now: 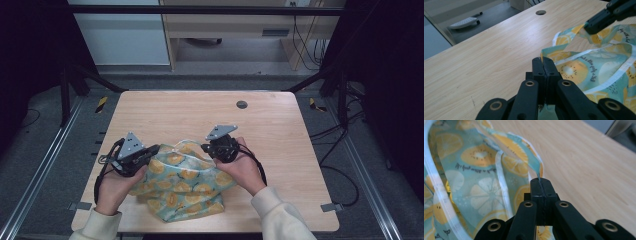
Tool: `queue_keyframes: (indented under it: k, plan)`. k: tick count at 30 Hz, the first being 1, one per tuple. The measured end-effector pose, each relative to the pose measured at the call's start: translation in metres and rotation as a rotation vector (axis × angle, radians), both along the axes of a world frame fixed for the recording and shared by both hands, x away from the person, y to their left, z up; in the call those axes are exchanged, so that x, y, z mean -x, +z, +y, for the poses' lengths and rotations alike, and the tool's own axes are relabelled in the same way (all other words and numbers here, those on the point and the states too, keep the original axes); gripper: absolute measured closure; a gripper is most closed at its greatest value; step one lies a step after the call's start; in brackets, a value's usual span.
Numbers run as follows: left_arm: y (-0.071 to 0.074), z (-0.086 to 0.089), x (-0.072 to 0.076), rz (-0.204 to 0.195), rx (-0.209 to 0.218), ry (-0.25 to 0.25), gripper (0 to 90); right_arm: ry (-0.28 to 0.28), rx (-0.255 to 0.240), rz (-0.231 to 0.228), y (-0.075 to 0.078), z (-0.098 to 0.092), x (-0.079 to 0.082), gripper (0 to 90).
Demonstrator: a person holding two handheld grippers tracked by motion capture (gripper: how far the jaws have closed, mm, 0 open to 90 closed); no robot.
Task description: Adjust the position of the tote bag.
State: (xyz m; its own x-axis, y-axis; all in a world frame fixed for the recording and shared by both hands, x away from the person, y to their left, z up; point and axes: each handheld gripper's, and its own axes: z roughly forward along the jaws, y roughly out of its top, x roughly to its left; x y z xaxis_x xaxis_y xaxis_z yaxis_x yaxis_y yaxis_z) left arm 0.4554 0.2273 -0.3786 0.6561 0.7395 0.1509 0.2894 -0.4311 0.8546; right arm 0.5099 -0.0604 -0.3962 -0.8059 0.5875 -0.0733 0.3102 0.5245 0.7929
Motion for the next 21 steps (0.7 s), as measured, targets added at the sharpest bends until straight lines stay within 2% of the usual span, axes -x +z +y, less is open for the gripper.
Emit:
queue_keyframes:
  k: [6, 10, 11, 16, 21]
  plan:
    - [0.008, -0.004, 0.009, -0.023, 0.029, -0.015, 90.0, -0.007, -0.036, -0.053, 0.019, -0.012, 0.012, 90.0]
    - [0.013, -0.006, 0.015, -0.055, 0.031, -0.023, 90.0, 0.0, -0.049, -0.088, 0.03, -0.018, 0.023, 90.0]
    - [0.013, -0.006, 0.016, -0.044, 0.042, -0.021, 90.0, 0.0, -0.053, -0.091, 0.033, -0.019, 0.028, 90.0]
    - [0.011, -0.005, 0.026, -0.054, 0.052, -0.03, 89.9, 0.025, -0.066, -0.118, 0.038, -0.025, 0.047, 90.0]
    - [0.005, -0.007, 0.037, -0.068, 0.035, -0.065, 89.7, 0.054, -0.079, -0.131, 0.032, -0.029, 0.069, 90.0]
